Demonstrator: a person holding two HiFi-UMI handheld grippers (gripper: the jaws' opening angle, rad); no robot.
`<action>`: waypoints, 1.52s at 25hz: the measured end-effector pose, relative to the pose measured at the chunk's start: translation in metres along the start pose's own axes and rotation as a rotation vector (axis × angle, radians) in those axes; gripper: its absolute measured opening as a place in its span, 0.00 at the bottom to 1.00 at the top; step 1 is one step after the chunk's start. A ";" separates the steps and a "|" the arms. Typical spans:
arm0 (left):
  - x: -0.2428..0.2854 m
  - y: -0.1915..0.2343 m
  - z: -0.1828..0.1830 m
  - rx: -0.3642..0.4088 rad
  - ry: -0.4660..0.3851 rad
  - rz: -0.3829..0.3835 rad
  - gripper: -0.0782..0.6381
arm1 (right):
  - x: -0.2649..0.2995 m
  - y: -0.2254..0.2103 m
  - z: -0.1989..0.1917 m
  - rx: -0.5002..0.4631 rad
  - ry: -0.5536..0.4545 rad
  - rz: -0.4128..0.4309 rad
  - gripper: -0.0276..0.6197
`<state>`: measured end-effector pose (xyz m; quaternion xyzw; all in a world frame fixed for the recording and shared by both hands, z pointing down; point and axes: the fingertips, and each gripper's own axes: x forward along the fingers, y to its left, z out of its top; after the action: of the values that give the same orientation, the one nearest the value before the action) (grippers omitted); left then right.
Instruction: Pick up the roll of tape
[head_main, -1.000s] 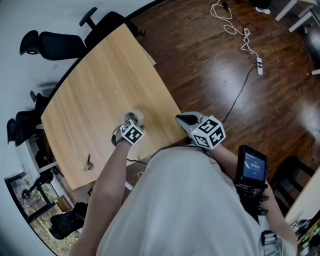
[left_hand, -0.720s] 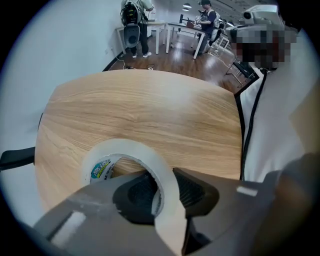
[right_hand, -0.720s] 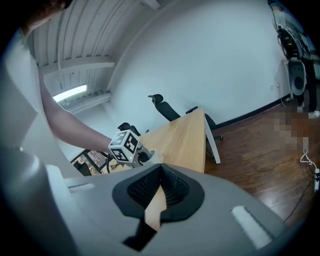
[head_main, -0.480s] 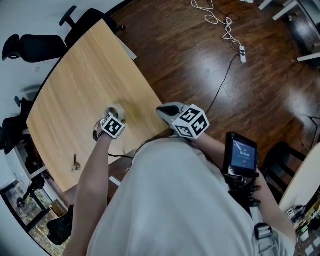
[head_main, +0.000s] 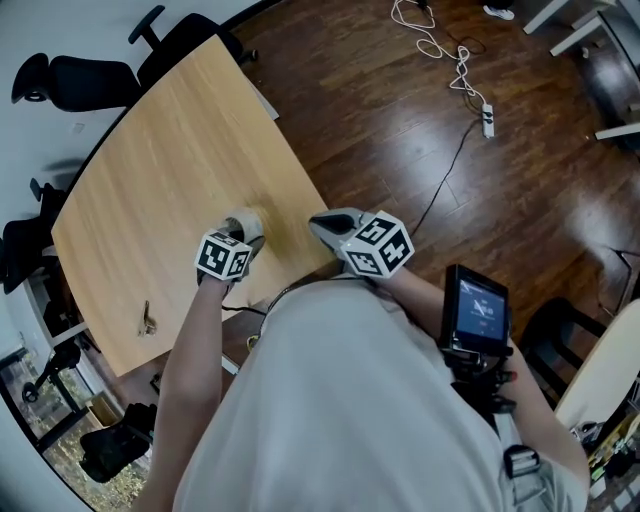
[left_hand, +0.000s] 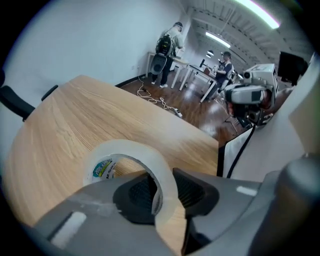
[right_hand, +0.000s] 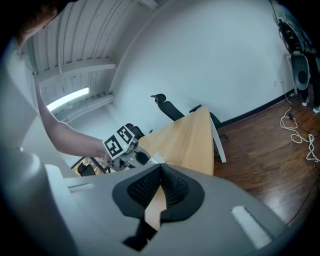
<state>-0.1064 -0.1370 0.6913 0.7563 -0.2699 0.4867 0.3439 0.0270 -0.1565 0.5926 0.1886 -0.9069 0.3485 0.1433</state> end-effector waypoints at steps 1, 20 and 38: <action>-0.001 -0.005 0.003 -0.025 -0.023 -0.027 0.26 | 0.001 0.000 0.000 -0.001 0.003 0.006 0.05; -0.079 -0.070 0.035 -0.305 -0.838 -0.350 0.25 | 0.019 0.035 0.013 -0.140 0.016 0.058 0.05; -0.210 -0.065 0.025 -0.198 -1.140 -0.156 0.26 | 0.027 0.129 0.073 -0.441 -0.079 0.179 0.05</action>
<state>-0.1248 -0.1008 0.4738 0.8807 -0.4001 -0.0516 0.2483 -0.0637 -0.1248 0.4764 0.0852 -0.9791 0.1456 0.1140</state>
